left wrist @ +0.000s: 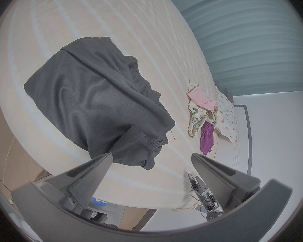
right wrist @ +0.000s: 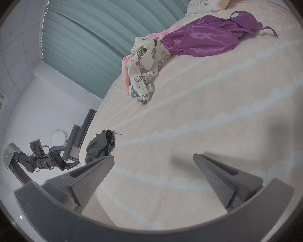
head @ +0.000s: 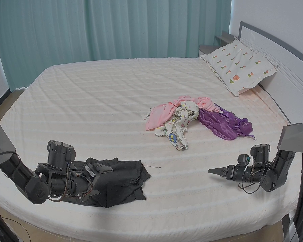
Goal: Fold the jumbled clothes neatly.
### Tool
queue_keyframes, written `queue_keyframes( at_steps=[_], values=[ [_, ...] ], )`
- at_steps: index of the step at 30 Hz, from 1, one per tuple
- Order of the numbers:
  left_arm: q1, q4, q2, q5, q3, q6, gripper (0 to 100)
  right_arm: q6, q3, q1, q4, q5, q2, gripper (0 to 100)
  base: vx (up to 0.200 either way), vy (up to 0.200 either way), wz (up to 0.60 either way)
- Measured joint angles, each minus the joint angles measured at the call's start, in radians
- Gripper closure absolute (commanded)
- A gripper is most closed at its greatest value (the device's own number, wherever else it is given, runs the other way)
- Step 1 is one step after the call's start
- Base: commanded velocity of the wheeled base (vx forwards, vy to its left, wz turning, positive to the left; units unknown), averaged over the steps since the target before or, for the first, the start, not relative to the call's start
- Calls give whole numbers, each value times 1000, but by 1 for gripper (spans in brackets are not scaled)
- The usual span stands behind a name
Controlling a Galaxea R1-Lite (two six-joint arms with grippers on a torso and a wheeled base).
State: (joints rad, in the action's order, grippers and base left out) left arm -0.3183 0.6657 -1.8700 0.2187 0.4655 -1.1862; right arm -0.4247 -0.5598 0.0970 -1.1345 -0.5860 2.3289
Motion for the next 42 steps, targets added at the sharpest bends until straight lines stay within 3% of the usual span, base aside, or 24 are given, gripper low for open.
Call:
queue_keyframes(
  at_steps=[25,33,42],
  values=[
    [71,-5,31,-26,27,-9,0,-13,46,74,-101,48,-5,0,0,184,0],
    [96,-5,35,-21,29,-7,0,-54,43,114,-144,132,-8,0,0,200,0],
    [101,-5,33,-18,43,-7,0,-96,-31,259,-155,394,-3,0,0,200,0]
  ],
)
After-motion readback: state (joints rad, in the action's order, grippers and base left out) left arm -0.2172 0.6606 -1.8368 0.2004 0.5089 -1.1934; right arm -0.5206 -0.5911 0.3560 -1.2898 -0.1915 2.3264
